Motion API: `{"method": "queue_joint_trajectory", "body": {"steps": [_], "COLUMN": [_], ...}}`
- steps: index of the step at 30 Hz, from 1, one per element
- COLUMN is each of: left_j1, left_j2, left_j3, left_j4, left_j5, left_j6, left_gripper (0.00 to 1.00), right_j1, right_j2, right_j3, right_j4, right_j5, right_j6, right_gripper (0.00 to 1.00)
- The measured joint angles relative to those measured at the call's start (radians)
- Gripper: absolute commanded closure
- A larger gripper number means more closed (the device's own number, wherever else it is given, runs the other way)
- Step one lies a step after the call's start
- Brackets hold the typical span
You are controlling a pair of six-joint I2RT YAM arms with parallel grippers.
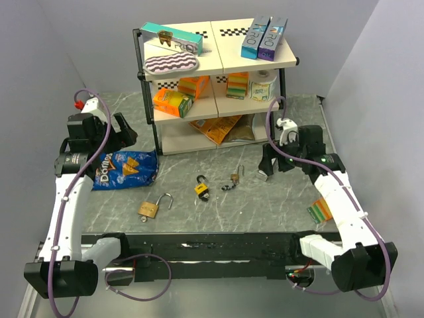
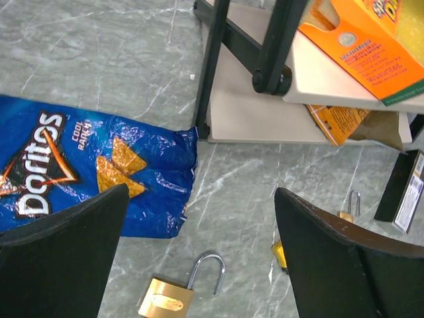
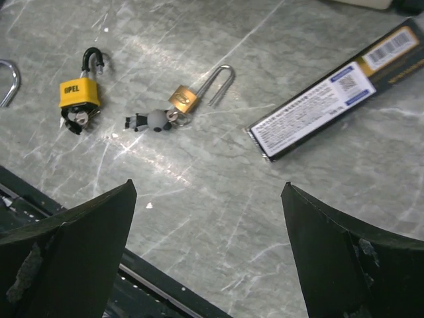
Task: Lock with the key
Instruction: Pick up the lock from the center of the board.
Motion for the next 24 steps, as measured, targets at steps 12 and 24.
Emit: {"method": "queue_joint_trajectory", "body": {"steps": [12,24], "left_j1": [0.040,0.161], "left_j2": [0.016,0.011], "left_j3": [0.004,0.004], "left_j4": [0.000,0.000], "left_j5": [-0.062,-0.092], "left_j6": [-0.065,-0.121], "left_gripper": [0.04,0.04], "right_j1": [0.204,0.380], "right_j2": [0.171,0.438], "right_j3": [0.064,0.161], "right_j4": [0.012,0.017], "right_j5": [0.108,0.344], "right_j6": [0.113,0.360], "right_gripper": [0.00,0.00]}}
